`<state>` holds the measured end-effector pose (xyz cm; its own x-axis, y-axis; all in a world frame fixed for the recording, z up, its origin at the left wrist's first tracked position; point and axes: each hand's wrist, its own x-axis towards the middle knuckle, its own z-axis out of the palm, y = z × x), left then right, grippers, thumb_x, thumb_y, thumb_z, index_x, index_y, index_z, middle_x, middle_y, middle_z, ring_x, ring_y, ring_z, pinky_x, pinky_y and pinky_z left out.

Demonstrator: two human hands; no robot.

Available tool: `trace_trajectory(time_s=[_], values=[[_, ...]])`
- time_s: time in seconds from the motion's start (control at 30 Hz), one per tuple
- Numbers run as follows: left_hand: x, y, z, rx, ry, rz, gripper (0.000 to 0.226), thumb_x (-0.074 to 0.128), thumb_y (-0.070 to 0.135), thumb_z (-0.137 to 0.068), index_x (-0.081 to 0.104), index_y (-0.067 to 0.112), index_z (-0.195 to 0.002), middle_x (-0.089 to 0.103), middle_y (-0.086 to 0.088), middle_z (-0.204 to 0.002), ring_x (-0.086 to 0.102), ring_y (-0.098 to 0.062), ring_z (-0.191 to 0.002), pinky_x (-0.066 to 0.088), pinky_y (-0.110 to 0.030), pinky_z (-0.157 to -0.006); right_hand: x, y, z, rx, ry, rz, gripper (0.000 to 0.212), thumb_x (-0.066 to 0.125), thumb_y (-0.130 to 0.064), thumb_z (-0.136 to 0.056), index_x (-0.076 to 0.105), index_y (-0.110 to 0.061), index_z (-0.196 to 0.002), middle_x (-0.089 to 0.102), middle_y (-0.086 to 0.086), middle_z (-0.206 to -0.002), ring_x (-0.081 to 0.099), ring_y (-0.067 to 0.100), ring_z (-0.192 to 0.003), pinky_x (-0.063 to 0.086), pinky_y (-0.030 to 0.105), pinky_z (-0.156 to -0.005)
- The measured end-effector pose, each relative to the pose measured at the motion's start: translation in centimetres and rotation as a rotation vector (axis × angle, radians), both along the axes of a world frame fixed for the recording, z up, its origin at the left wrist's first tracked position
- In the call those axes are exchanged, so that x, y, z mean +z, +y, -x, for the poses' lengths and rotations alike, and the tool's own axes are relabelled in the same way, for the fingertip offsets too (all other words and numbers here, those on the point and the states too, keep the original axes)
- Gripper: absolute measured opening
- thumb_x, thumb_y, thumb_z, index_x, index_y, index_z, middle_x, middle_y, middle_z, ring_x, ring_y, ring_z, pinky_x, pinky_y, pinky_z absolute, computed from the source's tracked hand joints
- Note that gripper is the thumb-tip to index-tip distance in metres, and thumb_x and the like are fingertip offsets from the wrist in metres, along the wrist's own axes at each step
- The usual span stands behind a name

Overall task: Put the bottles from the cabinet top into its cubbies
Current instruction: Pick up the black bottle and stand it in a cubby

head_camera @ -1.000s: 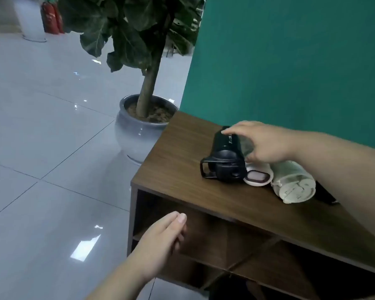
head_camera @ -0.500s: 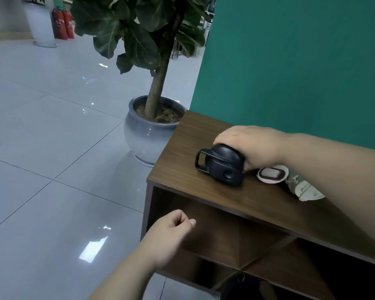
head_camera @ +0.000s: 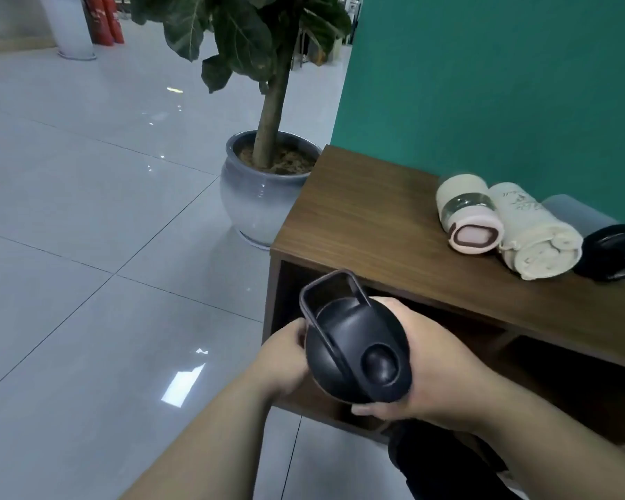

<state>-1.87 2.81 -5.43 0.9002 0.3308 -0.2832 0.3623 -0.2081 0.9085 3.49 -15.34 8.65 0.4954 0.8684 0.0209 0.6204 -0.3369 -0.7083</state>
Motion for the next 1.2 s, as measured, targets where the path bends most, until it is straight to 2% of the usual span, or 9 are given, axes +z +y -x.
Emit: trace_trajectory(time_s=[0.07,0.17,0.23,0.37,0.5,0.77,0.87,0.97,1.2], values=[[-3.1,0.3,0.1,-0.053,0.086,-0.088,0.033,0.077,0.044,-0.074,0.067,0.032,-0.103,0.075,0.01,-0.099,0.07,-0.016,-0.098,0.06,-0.045,-0.094,-4.4,-0.3,-0.9,-0.109,0.116,0.027,0.084,0.101,-0.027,-0.052,0.055,-0.048,-0.118,0.063,-0.04,-0.117,0.063,-0.013,-0.108,0.046,0.004,-0.082],[-6.2,0.3,0.5,-0.014,0.132,-0.101,0.035,0.076,0.024,-0.079,0.064,0.028,-0.112,0.077,0.003,-0.104,0.072,-0.021,-0.099,0.059,-0.046,-0.092,-10.1,0.3,-2.2,-0.241,0.239,0.068,0.082,0.101,-0.023,-0.052,0.053,-0.051,-0.113,0.065,-0.042,-0.108,0.063,-0.015,-0.104,0.047,0.003,-0.079],[-7.6,0.2,0.2,0.005,0.121,-0.14,0.041,0.076,0.019,-0.077,0.062,0.026,-0.115,0.072,0.002,-0.109,0.07,-0.02,-0.099,0.058,-0.043,-0.092,-13.1,0.9,-3.2,-0.316,0.272,0.075,0.08,0.1,-0.022,-0.052,0.052,-0.055,-0.107,0.069,-0.035,-0.103,0.063,-0.014,-0.102,0.049,0.01,-0.088],[-9.6,0.1,-1.1,-0.017,0.065,-0.241,0.055,0.075,0.032,-0.073,0.057,0.03,-0.124,0.057,0.007,-0.118,0.063,-0.014,-0.104,0.055,-0.037,-0.094,-16.9,2.2,-5.6,-0.42,0.321,0.029,0.084,0.1,-0.016,-0.055,0.052,-0.044,-0.118,0.068,-0.023,-0.111,0.064,-0.002,-0.109,0.047,0.018,-0.092],[-10.8,0.3,-2.0,0.019,0.088,-0.322,0.056,0.076,0.029,-0.08,0.054,0.03,-0.131,0.054,0.008,-0.123,0.061,-0.016,-0.108,0.055,-0.039,-0.093,-19.2,4.0,-7.4,-0.448,0.355,-0.035,0.075,0.099,-0.014,-0.055,0.056,-0.047,-0.106,0.07,-0.025,-0.103,0.064,-0.014,-0.099,0.044,0.007,-0.082],[-13.6,1.0,-3.6,0.121,0.112,-0.456,0.046,0.069,0.036,-0.089,0.05,0.023,-0.129,0.057,0.004,-0.128,0.065,-0.025,-0.106,0.057,-0.043,-0.083,-22.3,6.0,-8.5,-0.402,0.436,-0.175,0.08,0.093,0.008,-0.061,0.055,-0.032,-0.12,0.071,-0.01,-0.115,0.067,-0.006,-0.106,0.05,0.015,-0.093],[-13.8,0.4,-4.4,0.157,0.133,-0.439,0.056,0.069,0.039,-0.088,0.045,0.021,-0.136,0.056,-0.001,-0.135,0.066,-0.031,-0.107,0.057,-0.046,-0.084,-23.1,6.0,-8.9,-0.432,0.441,-0.199,0.08,0.095,0.0,-0.059,0.057,-0.035,-0.12,0.072,-0.01,-0.118,0.068,0.001,-0.112,0.053,0.027,-0.099],[-14.3,0.1,-4.8,0.194,0.125,-0.414,0.055,0.07,0.038,-0.087,0.047,0.021,-0.135,0.055,-0.001,-0.134,0.067,-0.03,-0.105,0.058,-0.045,-0.084,-23.7,6.1,-9.0,-0.466,0.453,-0.2,0.078,0.093,-0.026,-0.051,0.058,-0.043,-0.118,0.072,-0.01,-0.122,0.068,0.008,-0.117,0.055,0.043,-0.103],[-14.9,0.1,-5.0,0.196,0.12,-0.423,0.052,0.072,0.031,-0.088,0.052,0.025,-0.135,0.053,0.002,-0.126,0.066,-0.026,-0.099,0.057,-0.041,-0.081,-24.6,6.0,-8.9,-0.532,0.458,-0.209,0.078,0.09,-0.024,-0.052,0.056,-0.046,-0.118,0.07,-0.013,-0.126,0.068,0.012,-0.119,0.055,0.047,-0.104]])
